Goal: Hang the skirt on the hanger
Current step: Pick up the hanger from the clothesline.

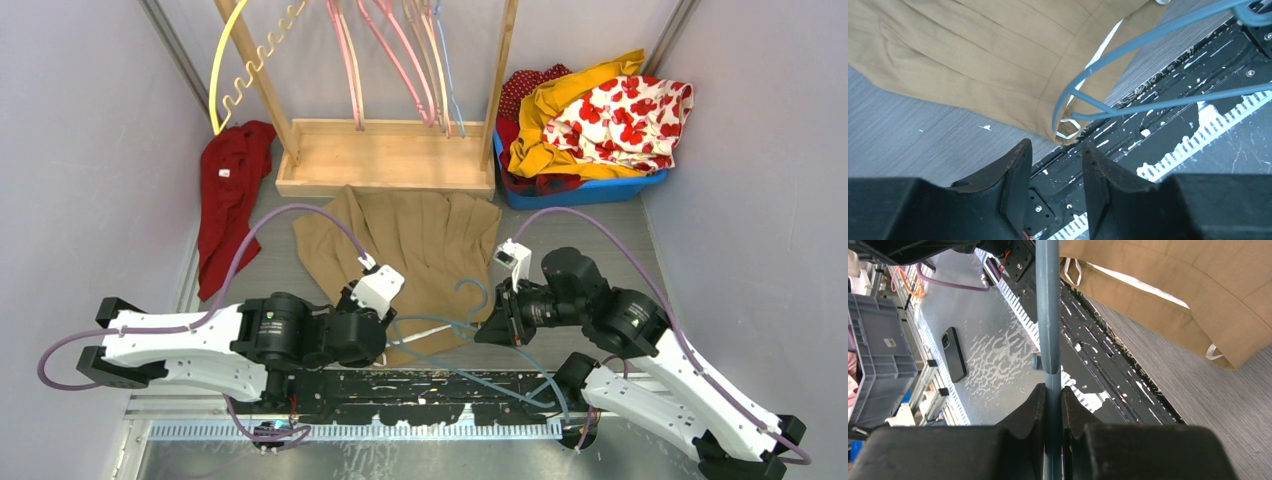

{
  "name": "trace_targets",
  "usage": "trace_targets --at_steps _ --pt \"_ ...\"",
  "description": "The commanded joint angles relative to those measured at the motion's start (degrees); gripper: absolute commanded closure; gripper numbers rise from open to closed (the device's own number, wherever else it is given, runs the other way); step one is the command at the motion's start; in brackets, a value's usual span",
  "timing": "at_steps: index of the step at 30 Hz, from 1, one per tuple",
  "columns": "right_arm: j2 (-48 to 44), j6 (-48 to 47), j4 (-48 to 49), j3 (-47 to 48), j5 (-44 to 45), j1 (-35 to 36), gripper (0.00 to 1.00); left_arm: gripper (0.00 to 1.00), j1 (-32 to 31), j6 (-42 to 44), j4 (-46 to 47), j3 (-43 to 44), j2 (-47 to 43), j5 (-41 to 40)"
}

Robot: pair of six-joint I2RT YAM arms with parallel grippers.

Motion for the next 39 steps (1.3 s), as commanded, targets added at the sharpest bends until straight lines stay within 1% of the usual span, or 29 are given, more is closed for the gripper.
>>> trace_targets --at_steps 1,3,6,9,12,14,20,25,33,39 --pt "-2.7 3.0 3.2 -0.4 3.4 0.0 0.99 0.62 0.3 -8.8 -0.4 -1.3 1.2 0.4" --pt "-3.2 4.2 2.0 -0.3 4.9 0.0 0.99 0.7 0.4 -10.8 0.9 -3.0 1.7 2.3" --pt "-2.5 5.7 0.2 -0.1 5.8 0.0 0.99 0.74 0.3 -14.8 0.9 -5.3 3.4 3.0" --pt "-2.3 6.9 -1.5 -0.7 6.4 0.0 0.99 0.8 0.3 -19.2 0.7 -7.1 5.0 3.6" --pt "-3.5 7.5 -2.4 -1.6 5.8 -0.1 0.99 0.87 0.3 -23.2 3.0 -10.2 4.5 3.5" --pt "-4.1 7.8 -3.1 -1.9 5.6 0.0 0.99 0.87 0.3 -25.0 5.9 -13.4 3.2 3.2" --pt "-4.4 8.9 -3.4 -2.8 4.0 0.0 0.99 0.89 0.4 -29.8 8.5 -19.0 1.0 2.8" --pt "-4.5 8.7 -3.5 -3.5 3.8 0.1 0.99 0.88 0.4 -33.6 11.7 -23.4 0.0 2.2" --pt "-8.3 9.1 -2.0 -1.7 6.3 0.1 0.99 0.72 0.5 -40.2 14.5 -30.6 -5.0 -2.0" --pt "-12.9 11.9 2.4 -4.8 9.3 0.1 0.99 0.69 0.6 -41.1 20.0 -34.0 -6.2 -1.9"
